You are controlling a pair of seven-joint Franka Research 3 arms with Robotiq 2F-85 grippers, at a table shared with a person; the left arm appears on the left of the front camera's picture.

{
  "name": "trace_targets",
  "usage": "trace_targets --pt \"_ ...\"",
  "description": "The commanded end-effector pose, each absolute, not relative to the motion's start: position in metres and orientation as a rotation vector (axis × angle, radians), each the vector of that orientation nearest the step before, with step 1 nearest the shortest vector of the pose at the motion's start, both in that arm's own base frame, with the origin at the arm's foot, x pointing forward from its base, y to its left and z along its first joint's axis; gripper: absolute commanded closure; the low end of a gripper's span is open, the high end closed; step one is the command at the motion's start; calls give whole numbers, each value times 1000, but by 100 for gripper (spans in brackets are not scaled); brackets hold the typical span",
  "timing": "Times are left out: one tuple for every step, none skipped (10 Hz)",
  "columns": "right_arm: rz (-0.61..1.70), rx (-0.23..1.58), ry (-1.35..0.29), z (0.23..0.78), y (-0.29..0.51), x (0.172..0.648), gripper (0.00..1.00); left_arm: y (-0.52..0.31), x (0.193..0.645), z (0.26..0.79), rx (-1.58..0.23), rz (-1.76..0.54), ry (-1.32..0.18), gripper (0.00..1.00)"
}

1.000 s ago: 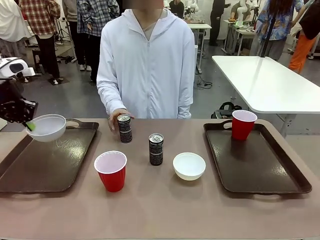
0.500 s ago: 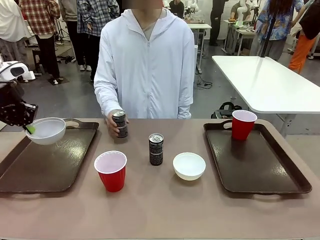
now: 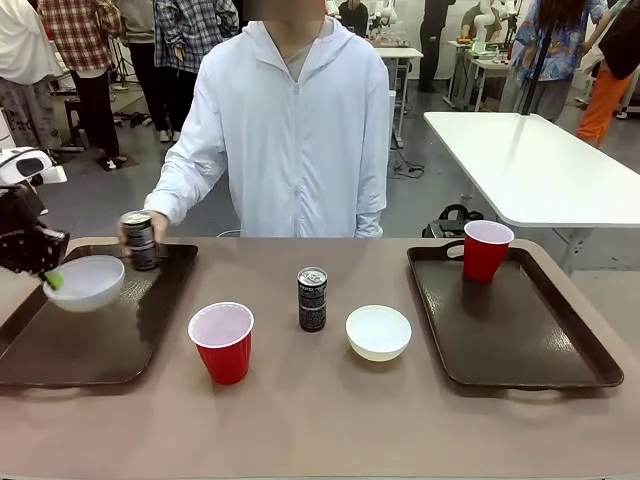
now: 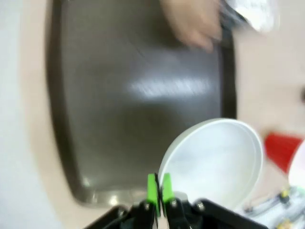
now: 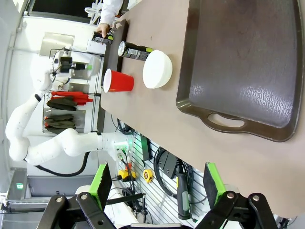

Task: Prepare tableware on both trays.
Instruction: Pick up a Picnic Bowl from the table and place it on a Handle tray.

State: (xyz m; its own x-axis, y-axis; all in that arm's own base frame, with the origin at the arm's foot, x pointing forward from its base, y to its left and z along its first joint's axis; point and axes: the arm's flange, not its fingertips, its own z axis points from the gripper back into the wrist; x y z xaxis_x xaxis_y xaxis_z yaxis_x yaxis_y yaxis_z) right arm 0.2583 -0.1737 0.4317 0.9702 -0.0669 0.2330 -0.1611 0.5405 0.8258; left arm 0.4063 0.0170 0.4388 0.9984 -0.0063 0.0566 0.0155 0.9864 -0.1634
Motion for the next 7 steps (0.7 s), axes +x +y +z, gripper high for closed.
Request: trace_targets --pt "61 1014 -257 431 -175 258 0 -3 301 479 -157 -270 45 96" --pt "61 1014 -257 431 -175 258 0 3 305 480 -171 -222 27 96" --pt "61 1014 -257 431 -175 258 0 6 313 477 -189 -209 56 96" --pt "61 1014 -257 431 -175 258 0 6 316 477 -178 -195 51 96" --pt "61 1014 -257 431 -175 258 0 6 320 475 -178 -187 41 96" --pt "61 1014 -257 431 -175 258 0 4 323 473 -185 -185 36 96" --pt "61 1014 -257 431 -175 258 0 2 329 472 -179 -186 35 96"
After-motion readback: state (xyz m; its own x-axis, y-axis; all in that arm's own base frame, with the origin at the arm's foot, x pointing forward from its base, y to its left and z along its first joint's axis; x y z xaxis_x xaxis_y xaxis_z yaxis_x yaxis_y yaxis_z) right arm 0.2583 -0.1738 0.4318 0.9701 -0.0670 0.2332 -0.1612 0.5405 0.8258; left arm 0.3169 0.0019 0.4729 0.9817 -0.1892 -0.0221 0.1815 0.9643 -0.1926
